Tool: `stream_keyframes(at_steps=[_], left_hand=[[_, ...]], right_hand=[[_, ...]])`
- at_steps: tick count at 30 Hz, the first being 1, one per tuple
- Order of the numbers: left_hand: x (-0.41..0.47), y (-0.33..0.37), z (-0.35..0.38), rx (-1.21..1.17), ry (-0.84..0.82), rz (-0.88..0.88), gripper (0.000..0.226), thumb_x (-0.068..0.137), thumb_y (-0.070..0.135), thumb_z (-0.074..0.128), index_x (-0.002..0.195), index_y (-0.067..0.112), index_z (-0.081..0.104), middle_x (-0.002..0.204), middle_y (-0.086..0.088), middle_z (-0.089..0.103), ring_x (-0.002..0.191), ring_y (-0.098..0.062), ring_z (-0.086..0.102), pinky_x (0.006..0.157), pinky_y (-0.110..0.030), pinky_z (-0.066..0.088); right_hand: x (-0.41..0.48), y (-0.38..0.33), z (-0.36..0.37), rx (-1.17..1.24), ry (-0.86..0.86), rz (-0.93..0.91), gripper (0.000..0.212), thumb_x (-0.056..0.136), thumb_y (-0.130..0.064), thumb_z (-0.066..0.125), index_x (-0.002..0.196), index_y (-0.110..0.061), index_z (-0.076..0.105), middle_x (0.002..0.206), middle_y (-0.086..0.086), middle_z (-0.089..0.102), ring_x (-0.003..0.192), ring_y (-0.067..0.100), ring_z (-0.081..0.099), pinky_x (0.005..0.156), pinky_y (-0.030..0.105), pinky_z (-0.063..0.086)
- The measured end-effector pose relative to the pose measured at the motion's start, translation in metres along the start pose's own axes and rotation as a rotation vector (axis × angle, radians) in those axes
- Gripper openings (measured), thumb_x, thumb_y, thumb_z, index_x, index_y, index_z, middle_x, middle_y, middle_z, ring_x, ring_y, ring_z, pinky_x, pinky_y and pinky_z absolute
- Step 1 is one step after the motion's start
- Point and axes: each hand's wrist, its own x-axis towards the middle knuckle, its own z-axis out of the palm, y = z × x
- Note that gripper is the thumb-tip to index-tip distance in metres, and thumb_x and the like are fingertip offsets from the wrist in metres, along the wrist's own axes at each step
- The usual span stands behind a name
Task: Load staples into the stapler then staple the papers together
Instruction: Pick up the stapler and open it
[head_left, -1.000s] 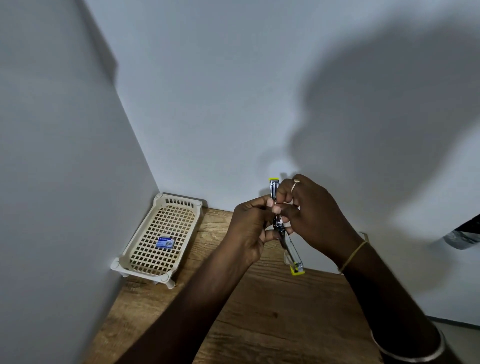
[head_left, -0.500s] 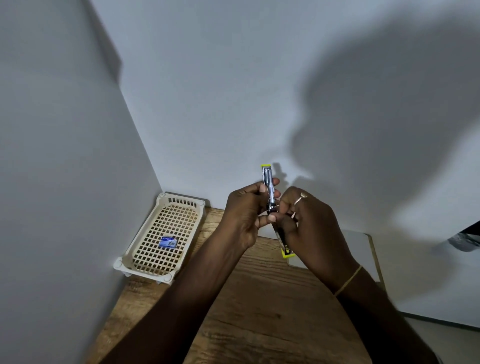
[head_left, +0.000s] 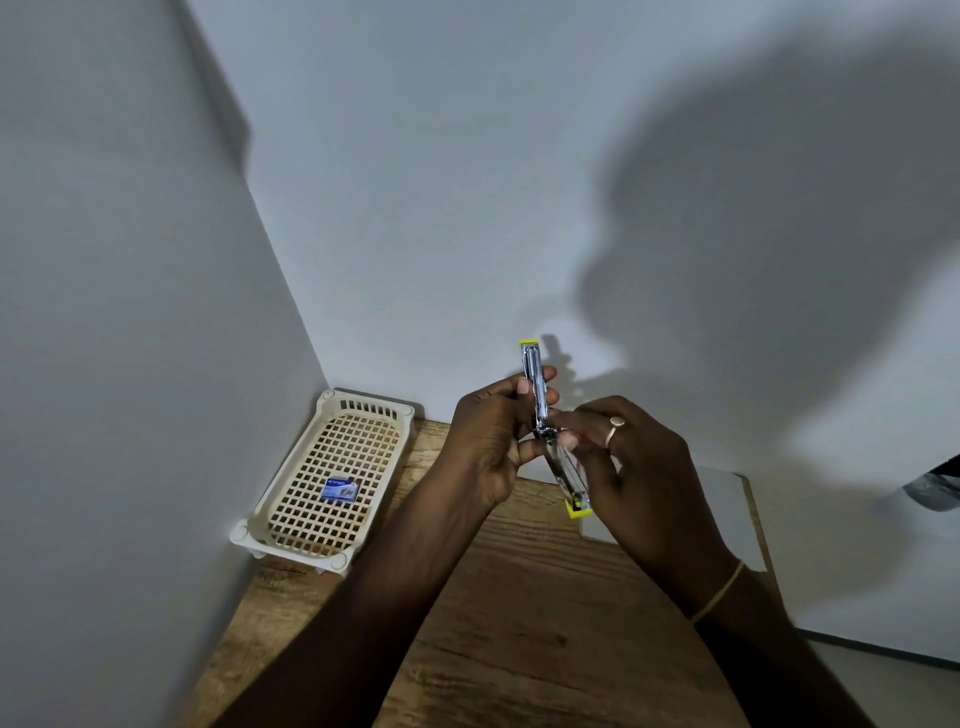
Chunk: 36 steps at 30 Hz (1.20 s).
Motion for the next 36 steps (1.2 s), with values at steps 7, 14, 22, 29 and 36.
stream_keyframes(at_steps=[7,14,22,29,36], left_hand=[[0.002,0.0,-0.003,0.007,-0.005,0.066,0.035,0.097,-0.006,0.049,0.095,0.012,0.079,0.076,-0.003,0.07,0.066,-0.017,0.067,0.059,-0.033,0.061],[0.003,-0.016,-0.007,-0.041,-0.02,0.067,0.026,0.1,-0.002,0.053,0.104,0.009,0.076,0.086,-0.006,0.075,0.077,-0.02,0.076,0.068,-0.037,0.064],[0.006,-0.041,-0.011,-0.197,-0.052,-0.005,0.02,0.099,0.0,0.055,0.114,-0.001,0.069,0.088,-0.01,0.077,0.082,-0.024,0.078,0.073,-0.041,0.065],[0.019,-0.076,-0.035,-0.02,0.075,-0.01,0.021,0.098,0.021,0.065,0.108,0.005,0.072,0.104,-0.014,0.079,0.095,-0.024,0.077,0.074,-0.037,0.063],[0.022,-0.142,-0.071,0.233,0.282,-0.045,0.022,0.085,0.014,0.08,0.096,-0.005,0.077,0.079,-0.013,0.071,0.071,-0.017,0.066,0.072,-0.032,0.06]], right_hand=[[-0.017,0.003,-0.005,0.365,0.039,0.389,0.037,0.083,-0.064,0.064,0.108,-0.037,0.069,0.085,-0.017,0.074,0.078,-0.001,0.072,0.067,0.016,0.056],[-0.04,0.003,0.014,0.221,-0.042,0.442,0.033,0.076,-0.057,0.078,0.094,-0.03,0.078,0.071,-0.017,0.074,0.07,-0.007,0.069,0.066,0.012,0.053],[-0.056,0.016,0.026,0.156,-0.076,0.467,0.009,0.08,-0.038,0.079,0.087,-0.032,0.078,0.072,-0.017,0.07,0.07,-0.003,0.066,0.064,0.027,0.06],[-0.077,0.041,0.055,-0.043,-0.14,0.46,0.01,0.083,-0.036,0.073,0.084,-0.027,0.077,0.069,-0.01,0.065,0.062,0.002,0.058,0.06,0.022,0.049],[-0.132,0.066,0.093,-0.144,-0.32,0.565,0.019,0.085,-0.042,0.066,0.088,-0.027,0.077,0.071,-0.006,0.063,0.064,0.008,0.058,0.06,0.032,0.051]])
